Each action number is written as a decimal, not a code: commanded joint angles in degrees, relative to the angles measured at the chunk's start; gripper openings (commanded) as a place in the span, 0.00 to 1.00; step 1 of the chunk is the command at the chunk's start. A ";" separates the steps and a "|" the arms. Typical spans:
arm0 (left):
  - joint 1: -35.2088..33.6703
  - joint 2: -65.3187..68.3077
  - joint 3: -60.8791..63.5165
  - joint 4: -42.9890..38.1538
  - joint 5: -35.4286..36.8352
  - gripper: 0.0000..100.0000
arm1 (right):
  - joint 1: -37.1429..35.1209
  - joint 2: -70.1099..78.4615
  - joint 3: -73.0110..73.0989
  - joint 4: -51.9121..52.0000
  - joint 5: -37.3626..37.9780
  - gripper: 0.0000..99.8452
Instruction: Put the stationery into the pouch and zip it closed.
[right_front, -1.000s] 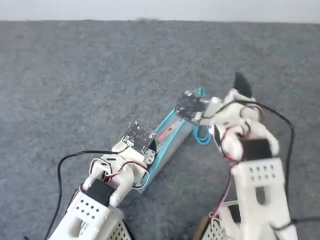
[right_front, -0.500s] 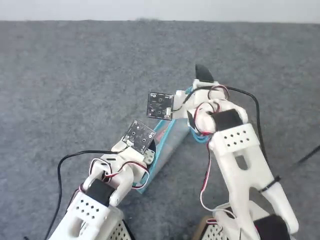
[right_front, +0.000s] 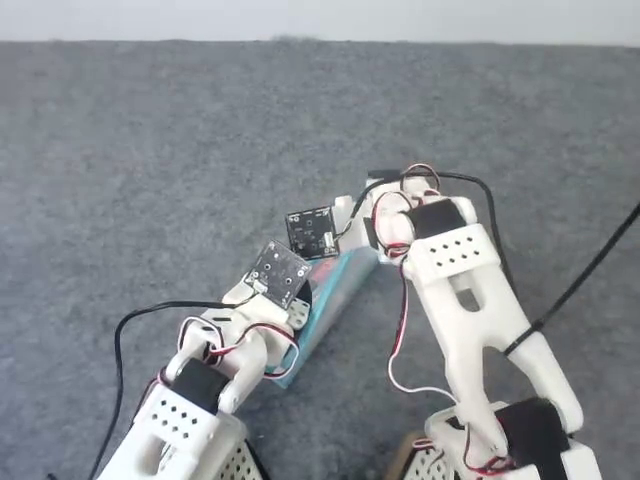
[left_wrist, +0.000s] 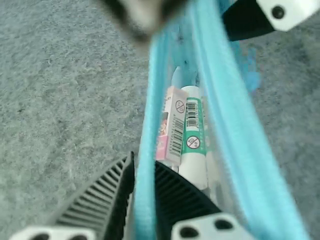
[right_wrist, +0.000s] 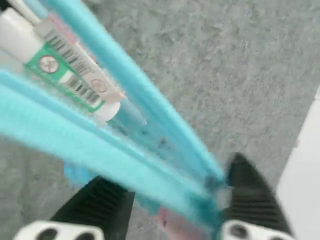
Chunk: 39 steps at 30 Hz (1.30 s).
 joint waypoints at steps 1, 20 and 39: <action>0.44 0.18 -0.13 0.88 -0.44 0.01 | 0.31 -0.40 -1.49 5.05 -4.40 0.04; -23.47 0.18 -20.70 7.03 -0.18 0.19 | 4.62 -0.31 -14.59 31.34 -43.60 0.01; -22.51 0.70 -34.24 15.47 19.25 0.20 | 3.21 -0.48 -12.13 27.56 -50.64 0.01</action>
